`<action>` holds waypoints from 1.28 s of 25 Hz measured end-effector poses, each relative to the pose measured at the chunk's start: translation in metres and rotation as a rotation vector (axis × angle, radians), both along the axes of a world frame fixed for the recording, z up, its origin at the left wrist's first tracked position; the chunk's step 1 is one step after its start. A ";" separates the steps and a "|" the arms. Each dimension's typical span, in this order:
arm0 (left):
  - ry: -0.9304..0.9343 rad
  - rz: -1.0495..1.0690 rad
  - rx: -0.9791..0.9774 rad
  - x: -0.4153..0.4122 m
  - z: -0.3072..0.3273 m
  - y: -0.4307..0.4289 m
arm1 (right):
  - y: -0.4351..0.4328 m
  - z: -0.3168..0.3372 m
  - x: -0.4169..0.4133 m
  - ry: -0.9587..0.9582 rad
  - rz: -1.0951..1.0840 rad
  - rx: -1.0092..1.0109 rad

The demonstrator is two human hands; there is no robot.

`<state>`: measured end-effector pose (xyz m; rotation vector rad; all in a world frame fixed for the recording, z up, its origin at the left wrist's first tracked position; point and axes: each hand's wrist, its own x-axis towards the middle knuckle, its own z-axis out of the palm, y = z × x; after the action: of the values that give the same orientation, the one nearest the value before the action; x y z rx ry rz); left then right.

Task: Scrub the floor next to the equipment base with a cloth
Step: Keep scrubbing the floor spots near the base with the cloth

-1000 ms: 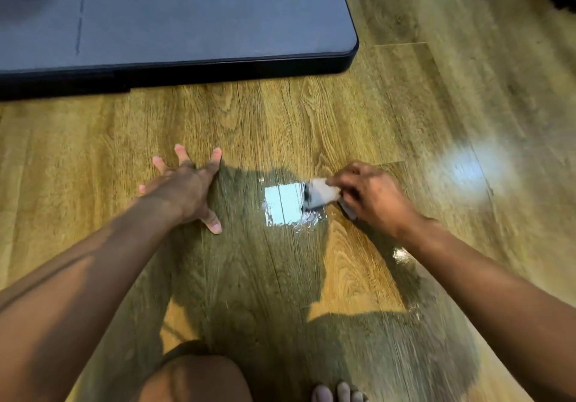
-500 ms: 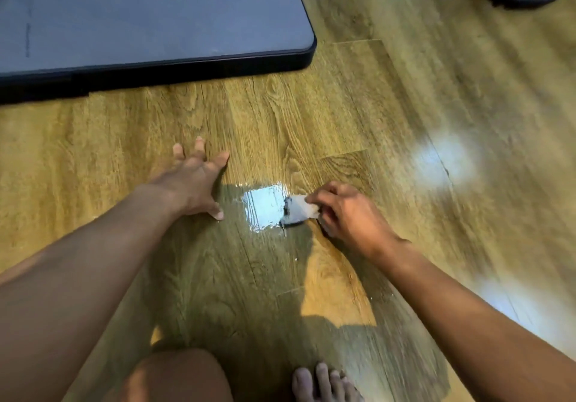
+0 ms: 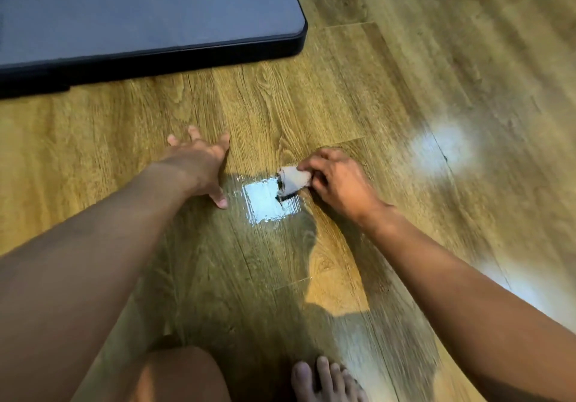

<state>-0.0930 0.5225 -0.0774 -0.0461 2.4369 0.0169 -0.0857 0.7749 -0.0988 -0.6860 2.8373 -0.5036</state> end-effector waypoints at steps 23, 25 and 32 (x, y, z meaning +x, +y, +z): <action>-0.009 0.016 0.048 0.001 -0.017 -0.002 | -0.019 -0.018 -0.140 0.249 -0.007 -0.046; -0.002 0.023 0.050 0.002 -0.018 -0.003 | -0.007 -0.018 -0.132 0.215 0.064 -0.014; 0.008 0.014 0.053 0.003 -0.012 -0.004 | 0.021 -0.007 -0.091 0.124 -0.046 -0.012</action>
<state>-0.0897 0.5189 -0.0890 -0.0388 2.4430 0.0884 -0.1768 0.7957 -0.1058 -0.6777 2.9739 -0.5026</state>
